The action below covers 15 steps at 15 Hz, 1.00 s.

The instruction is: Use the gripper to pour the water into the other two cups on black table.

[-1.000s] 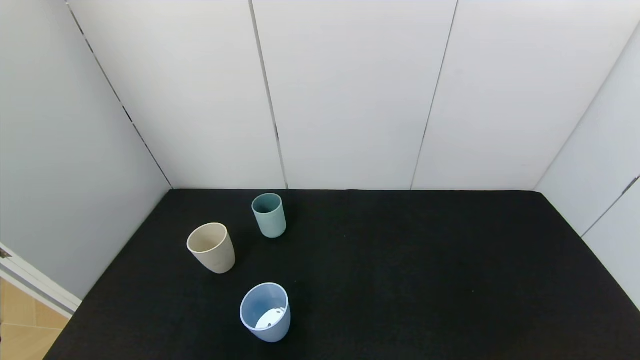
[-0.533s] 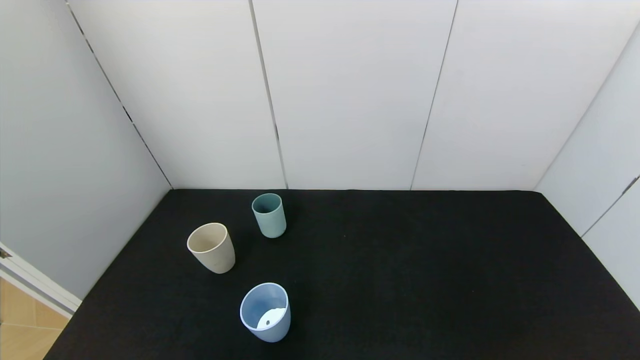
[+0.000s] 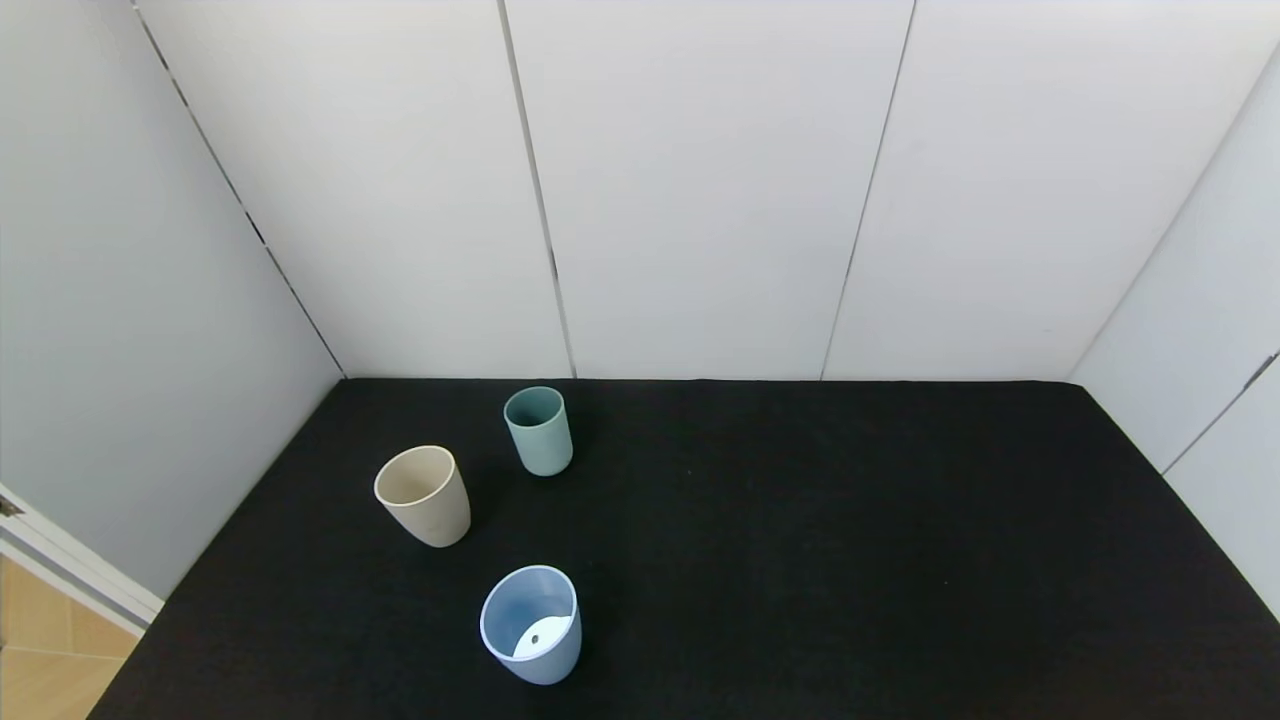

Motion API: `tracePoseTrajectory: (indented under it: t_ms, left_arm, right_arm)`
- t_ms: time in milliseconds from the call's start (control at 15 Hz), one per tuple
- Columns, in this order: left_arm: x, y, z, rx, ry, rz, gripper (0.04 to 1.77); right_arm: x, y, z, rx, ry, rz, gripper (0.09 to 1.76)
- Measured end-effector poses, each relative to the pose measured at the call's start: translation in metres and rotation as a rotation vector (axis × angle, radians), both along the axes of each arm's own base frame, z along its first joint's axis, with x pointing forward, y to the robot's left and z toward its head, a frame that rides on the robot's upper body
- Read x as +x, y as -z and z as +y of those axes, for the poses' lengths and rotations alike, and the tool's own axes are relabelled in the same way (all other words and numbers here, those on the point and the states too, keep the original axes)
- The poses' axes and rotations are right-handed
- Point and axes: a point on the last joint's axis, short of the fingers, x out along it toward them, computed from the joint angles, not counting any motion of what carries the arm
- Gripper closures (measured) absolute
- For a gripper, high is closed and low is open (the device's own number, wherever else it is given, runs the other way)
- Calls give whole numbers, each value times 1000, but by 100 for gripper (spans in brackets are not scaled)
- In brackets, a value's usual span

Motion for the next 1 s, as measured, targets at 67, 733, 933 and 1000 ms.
tracePoseTrajectory:
  t_ms: [67,733,933,1000]
  left_arm:
    - [0,0,0,-3,-5,-45,9]
    - [33,35,3,31,-130,-280,9]
    - [35,49,4,56,-176,-167,9]
    - [35,50,4,29,-181,-159,9]
  right_arm:
    - [0,0,0,0,0,0,14]
    - [0,0,0,0,0,0,14]
    - [0,0,0,0,-1,0,14]
    - [0,0,0,1,0,0,14]
